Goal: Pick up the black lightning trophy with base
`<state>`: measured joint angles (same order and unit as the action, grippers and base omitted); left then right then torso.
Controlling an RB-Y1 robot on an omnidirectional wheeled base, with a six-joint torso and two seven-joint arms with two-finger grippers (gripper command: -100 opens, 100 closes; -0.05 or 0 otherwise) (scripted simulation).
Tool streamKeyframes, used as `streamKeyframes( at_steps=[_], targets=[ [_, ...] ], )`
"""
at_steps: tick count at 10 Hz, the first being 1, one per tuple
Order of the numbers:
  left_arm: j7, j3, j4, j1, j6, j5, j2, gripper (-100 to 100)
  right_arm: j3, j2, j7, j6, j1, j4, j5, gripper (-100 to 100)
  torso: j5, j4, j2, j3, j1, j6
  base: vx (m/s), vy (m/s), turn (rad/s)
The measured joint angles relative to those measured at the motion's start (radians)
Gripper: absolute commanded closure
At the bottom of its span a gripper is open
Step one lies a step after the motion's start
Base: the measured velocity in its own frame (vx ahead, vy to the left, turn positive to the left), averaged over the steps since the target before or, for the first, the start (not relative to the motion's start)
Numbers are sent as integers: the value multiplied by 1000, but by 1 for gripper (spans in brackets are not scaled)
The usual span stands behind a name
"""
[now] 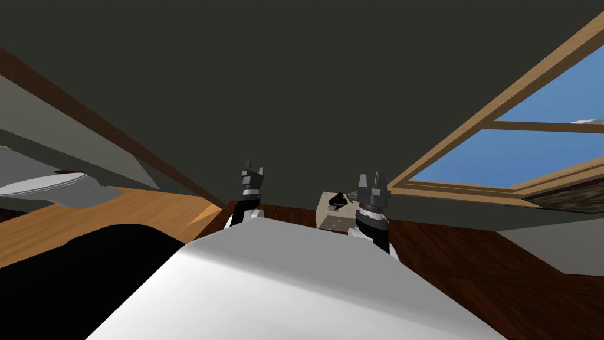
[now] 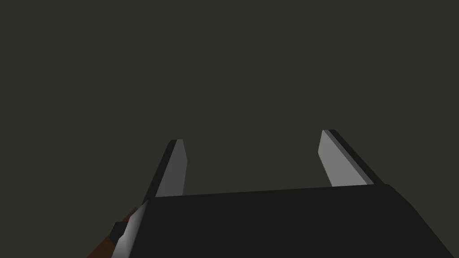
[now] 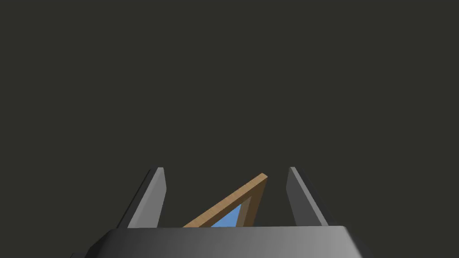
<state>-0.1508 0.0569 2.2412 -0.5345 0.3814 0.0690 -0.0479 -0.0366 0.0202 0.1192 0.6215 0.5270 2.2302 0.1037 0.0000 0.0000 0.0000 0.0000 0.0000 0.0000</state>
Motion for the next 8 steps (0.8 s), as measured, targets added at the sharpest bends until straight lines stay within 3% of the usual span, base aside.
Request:
streamKeyframes(
  at_steps=[5,8],
  targets=[
    [0,0,0,0,0,0,0,0,2,130,5,2,20,-43,29,-100,-2,0,0,0,-9,0,0,-107,62],
    [0,0,0,0,0,0,0,0,-8,220,-4,12,69,-85,65,-100,-2,0,2,1,-10,0,-41,-137,154]
  ],
)
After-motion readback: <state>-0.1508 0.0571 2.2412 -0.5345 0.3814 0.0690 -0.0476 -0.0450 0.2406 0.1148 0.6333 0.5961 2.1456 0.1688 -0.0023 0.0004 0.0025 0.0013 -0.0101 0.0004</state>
